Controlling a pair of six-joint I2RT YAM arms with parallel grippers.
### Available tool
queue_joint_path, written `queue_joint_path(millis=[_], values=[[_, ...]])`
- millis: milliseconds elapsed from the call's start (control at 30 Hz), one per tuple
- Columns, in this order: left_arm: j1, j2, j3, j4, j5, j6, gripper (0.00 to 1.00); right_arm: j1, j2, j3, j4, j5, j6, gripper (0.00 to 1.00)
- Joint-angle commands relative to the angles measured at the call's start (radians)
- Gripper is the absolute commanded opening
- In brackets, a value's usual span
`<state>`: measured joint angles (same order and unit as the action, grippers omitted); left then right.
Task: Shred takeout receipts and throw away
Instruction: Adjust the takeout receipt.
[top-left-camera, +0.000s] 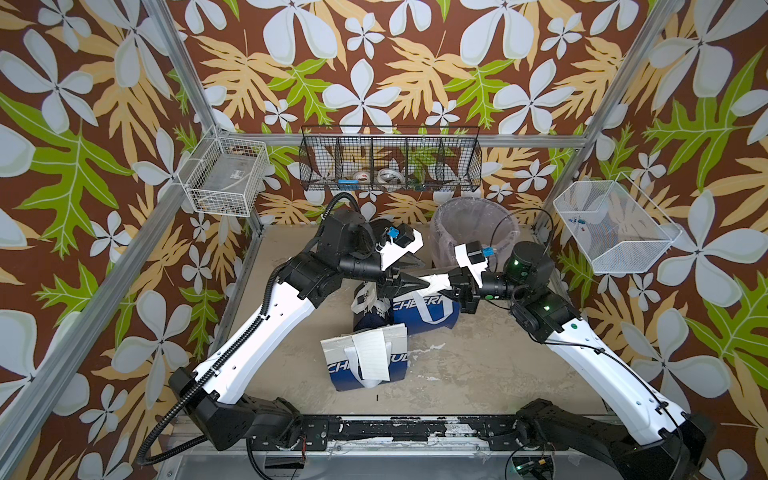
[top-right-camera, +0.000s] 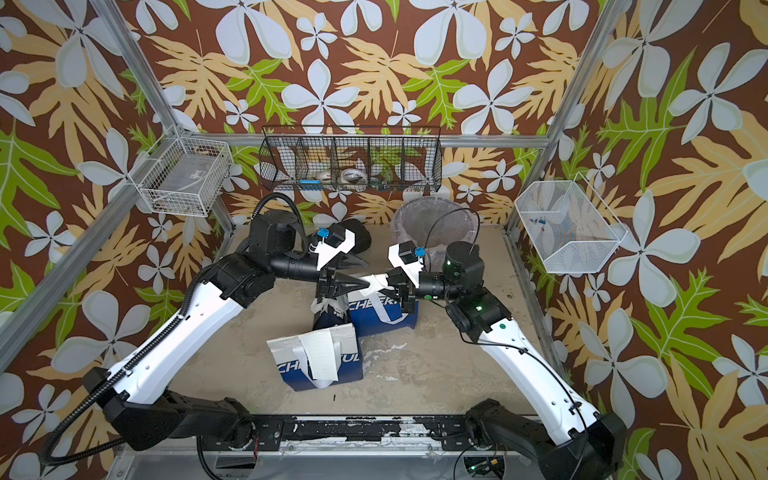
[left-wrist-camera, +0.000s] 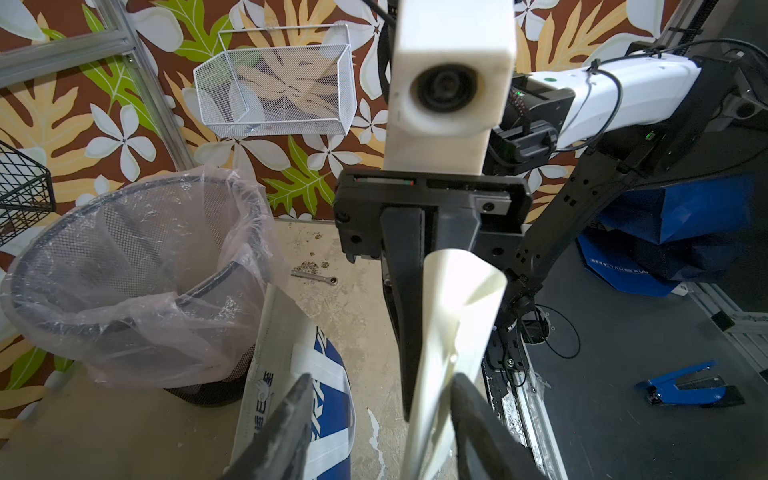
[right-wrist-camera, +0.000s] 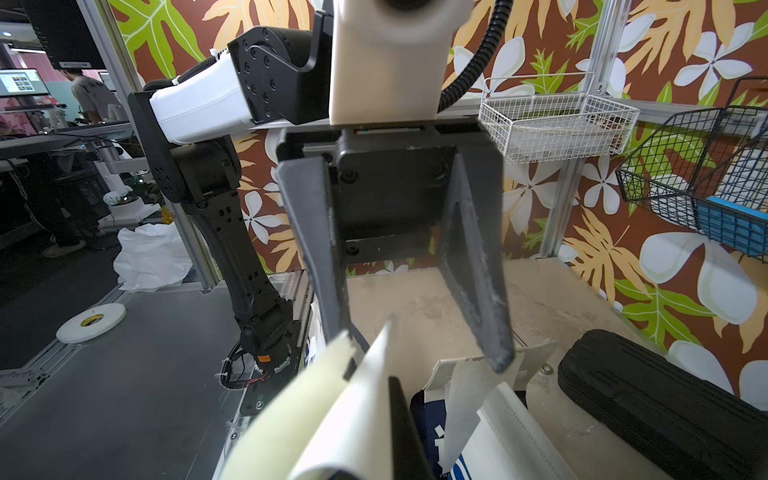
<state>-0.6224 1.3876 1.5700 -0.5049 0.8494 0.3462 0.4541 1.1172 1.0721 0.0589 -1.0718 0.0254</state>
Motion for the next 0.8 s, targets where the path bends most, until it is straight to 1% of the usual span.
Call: queue_joint_path(millis=[0,100,200,233,267,300,333,367,433,467,533,600,633,700,767], values=[[0.001,-0.003,-0.007,-0.010,0.063,0.013,0.35,0.001,0.005,0.011,0.039,-0.012,0.011,0.00],[0.001,-0.007,-0.016,-0.014,0.071,0.014,0.22,0.000,0.009,0.009,0.060,-0.011,0.021,0.00],[0.001,-0.009,-0.012,-0.024,0.056,0.021,0.17,0.001,0.010,0.012,0.065,-0.013,0.023,0.00],[0.001,-0.009,-0.010,-0.024,0.057,0.023,0.12,0.001,0.013,0.015,0.057,-0.011,0.018,0.00],[0.001,-0.011,-0.007,-0.026,0.055,0.026,0.04,0.000,0.015,0.018,0.041,-0.009,0.005,0.00],[0.001,-0.012,-0.001,-0.026,0.046,0.029,0.00,0.000,0.016,0.023,0.024,-0.004,-0.007,0.00],[0.001,-0.015,0.003,-0.024,0.026,0.034,0.00,0.001,0.016,0.025,0.001,0.005,-0.025,0.00],[0.002,-0.019,0.004,-0.021,0.004,0.038,0.00,0.001,0.015,0.026,-0.027,0.016,-0.046,0.03],[0.003,-0.031,0.005,-0.015,-0.030,0.053,0.00,0.000,0.010,0.032,-0.083,0.035,-0.091,0.19],[0.004,-0.038,0.003,-0.009,-0.040,0.057,0.00,0.001,0.007,0.034,-0.109,0.045,-0.110,0.25],[0.004,-0.051,-0.005,0.004,-0.053,0.060,0.00,0.000,0.005,0.038,-0.154,0.060,-0.141,0.32],[0.005,-0.057,-0.009,0.005,-0.056,0.064,0.00,0.000,0.003,0.038,-0.181,0.066,-0.159,0.42],[0.005,-0.057,-0.012,0.003,-0.058,0.065,0.00,-0.001,0.001,0.038,-0.194,0.068,-0.169,0.44],[0.006,-0.054,-0.012,0.003,-0.059,0.063,0.00,-0.001,-0.003,0.038,-0.208,0.071,-0.177,0.45],[0.005,-0.050,-0.010,0.003,-0.053,0.060,0.00,0.000,0.002,0.043,-0.208,0.061,-0.172,0.39]])
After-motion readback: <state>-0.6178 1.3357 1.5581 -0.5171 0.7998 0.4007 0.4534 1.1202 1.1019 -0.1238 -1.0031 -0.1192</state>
